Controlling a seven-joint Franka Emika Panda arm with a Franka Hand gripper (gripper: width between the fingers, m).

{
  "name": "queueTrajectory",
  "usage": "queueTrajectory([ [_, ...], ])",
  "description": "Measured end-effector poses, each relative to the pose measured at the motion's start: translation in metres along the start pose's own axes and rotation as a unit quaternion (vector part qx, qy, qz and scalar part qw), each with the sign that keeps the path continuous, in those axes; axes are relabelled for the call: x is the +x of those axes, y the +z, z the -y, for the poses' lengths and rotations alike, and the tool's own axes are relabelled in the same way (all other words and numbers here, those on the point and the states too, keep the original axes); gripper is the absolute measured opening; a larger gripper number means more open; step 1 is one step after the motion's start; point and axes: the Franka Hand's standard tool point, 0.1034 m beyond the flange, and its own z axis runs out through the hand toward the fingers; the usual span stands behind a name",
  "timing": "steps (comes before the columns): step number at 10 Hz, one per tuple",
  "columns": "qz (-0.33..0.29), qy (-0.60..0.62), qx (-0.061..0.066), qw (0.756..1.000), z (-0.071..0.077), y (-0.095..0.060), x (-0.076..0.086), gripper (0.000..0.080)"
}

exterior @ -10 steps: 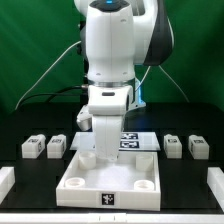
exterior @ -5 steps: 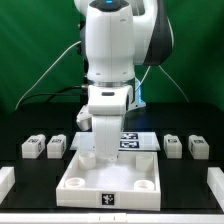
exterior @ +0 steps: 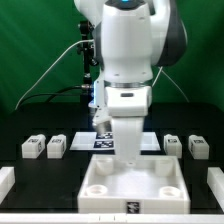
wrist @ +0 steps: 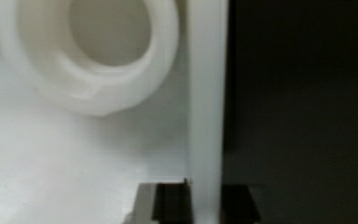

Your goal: Assemble one leg

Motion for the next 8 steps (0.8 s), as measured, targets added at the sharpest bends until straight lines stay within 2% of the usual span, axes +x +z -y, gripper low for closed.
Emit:
queueTrajectory([
  [2,-0.012,-0.001,-0.01,1.0,-0.018,0.002,0.026,0.0061],
  [3,-0.015,-0.003,-0.015,1.0,-0.027,0.002,0.033,0.0061],
  [5,-0.015,-0.005,-0.008,1.0,-0.028,0.002,0.035,0.0061],
  [8,-0.014,-0.011,-0.007,1.0,-0.029,0.002,0.041,0.0061],
])
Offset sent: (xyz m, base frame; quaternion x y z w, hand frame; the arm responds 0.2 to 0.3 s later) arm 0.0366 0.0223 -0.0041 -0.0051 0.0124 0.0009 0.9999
